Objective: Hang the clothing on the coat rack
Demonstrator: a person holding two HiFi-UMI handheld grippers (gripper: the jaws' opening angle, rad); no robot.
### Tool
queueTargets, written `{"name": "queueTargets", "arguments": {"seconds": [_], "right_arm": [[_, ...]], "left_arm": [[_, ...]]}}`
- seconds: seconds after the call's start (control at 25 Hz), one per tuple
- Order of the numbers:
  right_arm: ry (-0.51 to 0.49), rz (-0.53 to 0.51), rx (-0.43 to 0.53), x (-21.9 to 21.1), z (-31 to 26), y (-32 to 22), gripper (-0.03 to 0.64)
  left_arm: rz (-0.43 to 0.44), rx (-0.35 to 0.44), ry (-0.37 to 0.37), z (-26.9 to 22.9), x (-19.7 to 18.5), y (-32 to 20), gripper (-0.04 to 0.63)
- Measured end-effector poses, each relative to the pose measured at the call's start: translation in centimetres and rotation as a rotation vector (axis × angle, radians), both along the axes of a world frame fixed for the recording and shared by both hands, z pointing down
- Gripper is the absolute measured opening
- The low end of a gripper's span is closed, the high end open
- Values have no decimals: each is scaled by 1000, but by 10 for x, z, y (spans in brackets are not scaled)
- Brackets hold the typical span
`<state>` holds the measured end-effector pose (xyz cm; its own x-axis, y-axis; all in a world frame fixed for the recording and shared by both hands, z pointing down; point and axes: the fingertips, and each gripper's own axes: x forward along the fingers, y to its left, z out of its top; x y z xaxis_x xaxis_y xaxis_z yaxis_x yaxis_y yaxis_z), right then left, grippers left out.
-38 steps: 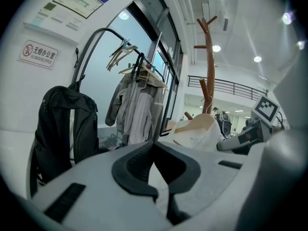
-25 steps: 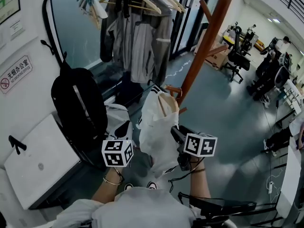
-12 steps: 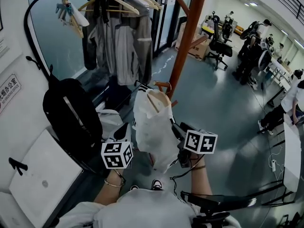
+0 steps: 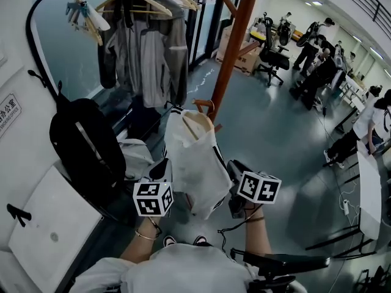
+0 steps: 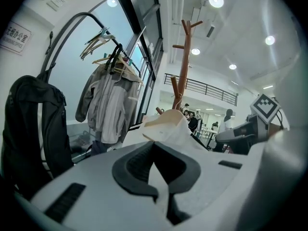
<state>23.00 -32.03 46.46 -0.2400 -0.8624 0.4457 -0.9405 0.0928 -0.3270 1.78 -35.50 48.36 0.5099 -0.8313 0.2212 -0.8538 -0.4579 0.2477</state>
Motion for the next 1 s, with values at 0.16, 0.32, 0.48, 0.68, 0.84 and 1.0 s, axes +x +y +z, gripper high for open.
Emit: {"name": "queueTargets", "arguments": {"seconds": [0.16,0.32,0.48,0.68,0.84,1.0], "right_arm": [[-16,-13,23,1,0,5,55],[-44,-28,47,5,-1,9,26],[-58,-42,55,12,-2,18,26],[-25,-57,67,22,-5,29,23],[-59,-74,73,22,-5,38,23],[-67,-83,72,23,-4,45,23]], "left_arm": [[-4,20,-8,-4,6,7,8],[-34,36,-19,-11,8,16,8],[-62,26,-27,-12,14,31,8],[-83,28,-46,-15,21,51,8],[-99,28,-57,-15,23,64,8],[-108,34,-60,-19,25,72,8]]}}
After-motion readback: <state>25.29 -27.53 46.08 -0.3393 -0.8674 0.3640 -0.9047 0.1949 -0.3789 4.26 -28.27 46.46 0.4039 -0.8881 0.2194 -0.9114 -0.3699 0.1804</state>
